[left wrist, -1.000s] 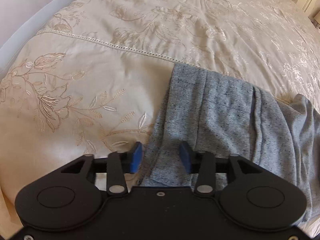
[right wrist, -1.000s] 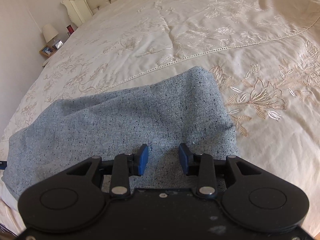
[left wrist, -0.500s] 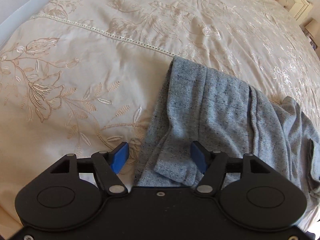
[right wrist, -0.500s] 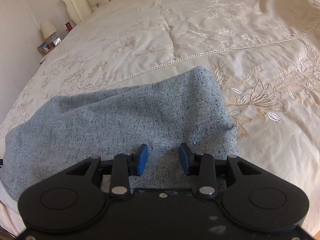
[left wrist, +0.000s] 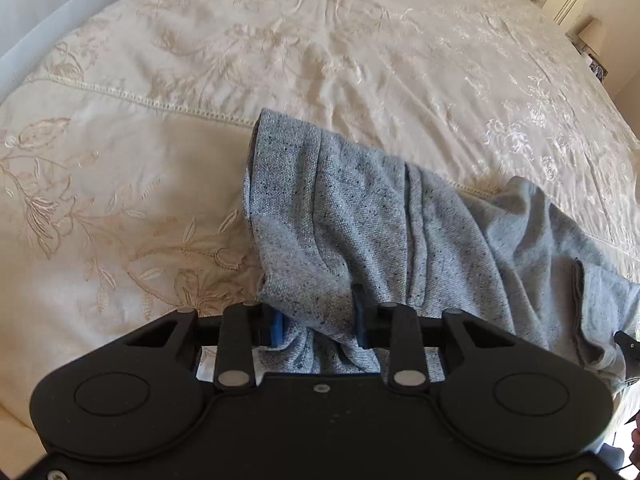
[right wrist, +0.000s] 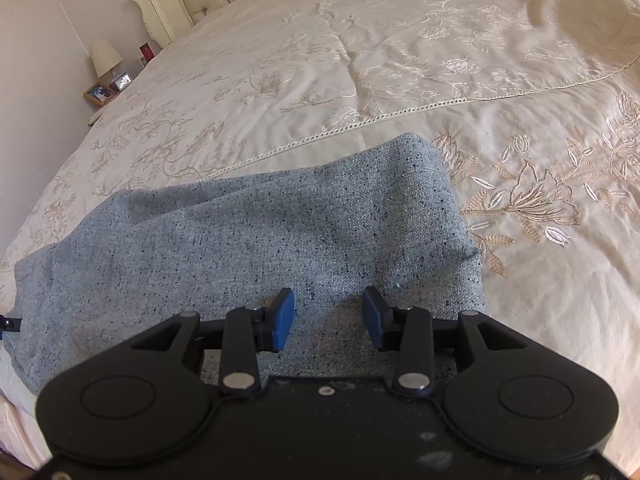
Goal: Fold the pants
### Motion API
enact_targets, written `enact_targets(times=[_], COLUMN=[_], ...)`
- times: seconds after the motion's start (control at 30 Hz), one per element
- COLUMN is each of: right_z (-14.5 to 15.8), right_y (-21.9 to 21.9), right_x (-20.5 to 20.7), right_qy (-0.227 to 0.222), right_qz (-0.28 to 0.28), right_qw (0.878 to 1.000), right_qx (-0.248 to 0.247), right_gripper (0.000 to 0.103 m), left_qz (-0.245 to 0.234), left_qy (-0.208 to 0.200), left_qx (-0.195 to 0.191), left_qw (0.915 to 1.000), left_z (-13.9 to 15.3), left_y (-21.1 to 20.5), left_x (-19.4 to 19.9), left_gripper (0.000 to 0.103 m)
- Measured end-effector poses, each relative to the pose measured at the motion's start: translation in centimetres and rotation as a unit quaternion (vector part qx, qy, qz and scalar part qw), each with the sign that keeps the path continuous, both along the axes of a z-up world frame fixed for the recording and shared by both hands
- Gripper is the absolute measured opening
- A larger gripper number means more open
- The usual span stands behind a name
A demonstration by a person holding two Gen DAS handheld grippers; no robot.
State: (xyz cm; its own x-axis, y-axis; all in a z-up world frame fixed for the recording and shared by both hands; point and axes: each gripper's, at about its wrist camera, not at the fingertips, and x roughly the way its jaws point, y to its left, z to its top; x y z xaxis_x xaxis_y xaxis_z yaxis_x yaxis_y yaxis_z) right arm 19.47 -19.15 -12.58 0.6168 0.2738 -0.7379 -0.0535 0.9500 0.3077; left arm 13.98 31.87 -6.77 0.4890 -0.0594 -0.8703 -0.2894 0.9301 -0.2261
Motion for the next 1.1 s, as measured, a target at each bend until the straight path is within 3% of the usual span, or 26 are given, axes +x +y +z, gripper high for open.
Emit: enact_targets(times=[0.23, 0.4, 0.53, 0.63, 0.73, 0.87, 0.97, 1.1], right_z=[0.6, 0.9, 0.9, 0.9, 0.9, 0.5, 0.3, -0.2], right_y=[-0.8, -1.5, -1.8, -2.2, -2.8, -3.7, -4.6, -5.7], right_x=[-0.3, -0.4, -0.8, -1.2, -1.6, -1.9, -1.9, -1.9], right_qy=[-0.006, -0.006, -0.01, -0.013, -0.015, -0.011, -0.006, 0.008], right_qz=[0.001, 0.005, 0.007, 0.009, 0.007, 0.006, -0.001, -0.009], right_qw=[0.999, 0.998, 0.997, 0.996, 0.995, 0.994, 0.992, 0.99], right_qx=[0.037, 0.061, 0.074, 0.085, 0.098, 0.108, 0.123, 0.143], right_gripper=[0.042, 0.041, 0.041, 0.041, 0.041, 0.039, 0.039, 0.039], left_qz=[-0.035, -0.107, -0.2, -0.269, -0.338, -0.383, -0.368, -0.331], left_qy=[-0.074, -0.129, -0.16, -0.158, -0.131, -0.081, -0.09, -0.109], left_qx=[0.026, 0.039, 0.015, -0.011, -0.031, -0.076, -0.071, -0.026], left_qw=[0.9963, 0.9851, 0.9666, 0.9501, 0.9315, 0.9169, 0.9228, 0.937], left_z=[6.5, 11.2, 13.1, 13.0, 11.0, 8.3, 8.6, 8.9], left_y=[-4.4, -11.2, -19.0, -24.8, -30.9, -34.8, -34.6, -32.0], left_x=[0.2, 1.5, 3.8, 5.2, 6.1, 7.4, 6.3, 6.3], left_gripper=[0.036, 0.033, 0.03, 0.027, 0.023, 0.014, 0.014, 0.015])
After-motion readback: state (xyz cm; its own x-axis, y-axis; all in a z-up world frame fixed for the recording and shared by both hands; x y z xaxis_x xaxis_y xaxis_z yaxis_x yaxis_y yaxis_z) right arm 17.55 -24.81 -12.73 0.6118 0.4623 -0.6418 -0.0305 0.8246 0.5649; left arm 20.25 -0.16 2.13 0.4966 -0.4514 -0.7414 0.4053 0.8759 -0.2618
